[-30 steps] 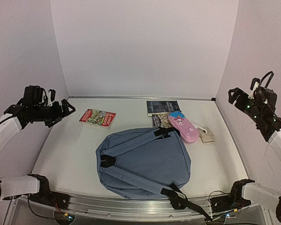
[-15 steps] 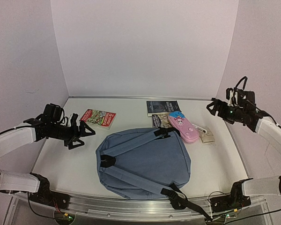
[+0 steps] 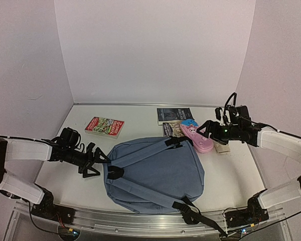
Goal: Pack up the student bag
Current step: Adjust the book at the center of the board, then adjust the student bag at the center of the board, then unzip the student bag at the center of the board.
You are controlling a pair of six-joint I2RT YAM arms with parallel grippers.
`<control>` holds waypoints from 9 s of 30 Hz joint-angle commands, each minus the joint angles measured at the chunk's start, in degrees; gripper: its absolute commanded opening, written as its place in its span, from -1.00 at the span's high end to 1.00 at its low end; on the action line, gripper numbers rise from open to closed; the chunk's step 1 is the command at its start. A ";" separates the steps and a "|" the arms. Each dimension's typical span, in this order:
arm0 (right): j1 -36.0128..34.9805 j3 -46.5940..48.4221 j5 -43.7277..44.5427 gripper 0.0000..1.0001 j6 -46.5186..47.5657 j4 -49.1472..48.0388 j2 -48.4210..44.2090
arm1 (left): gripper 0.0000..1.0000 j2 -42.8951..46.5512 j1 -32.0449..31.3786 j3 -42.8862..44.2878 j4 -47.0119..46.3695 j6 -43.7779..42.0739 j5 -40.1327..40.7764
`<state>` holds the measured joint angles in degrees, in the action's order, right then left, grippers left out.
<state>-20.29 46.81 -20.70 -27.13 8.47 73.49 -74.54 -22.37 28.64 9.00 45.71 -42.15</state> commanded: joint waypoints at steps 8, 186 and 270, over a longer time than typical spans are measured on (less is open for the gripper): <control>-0.09 3.27 -1.58 -0.81 -1.88 -2.58 -3.83 | -0.99 -6.43 -1.95 0.16 -9.03 -3.34 5.26; -21.61 12.58 19.40 -0.66 0.10 18.52 9.03 | -0.99 1.69 -4.53 11.60 13.57 4.45 29.90; -47.93 27.87 1.90 1.00 -14.17 -16.95 42.22 | 1.00 -2.84 -14.03 2.68 3.17 9.76 37.16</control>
<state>-67.70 76.56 -16.32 -42.23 -4.42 119.70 -78.31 -36.42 30.62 9.63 53.42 -9.37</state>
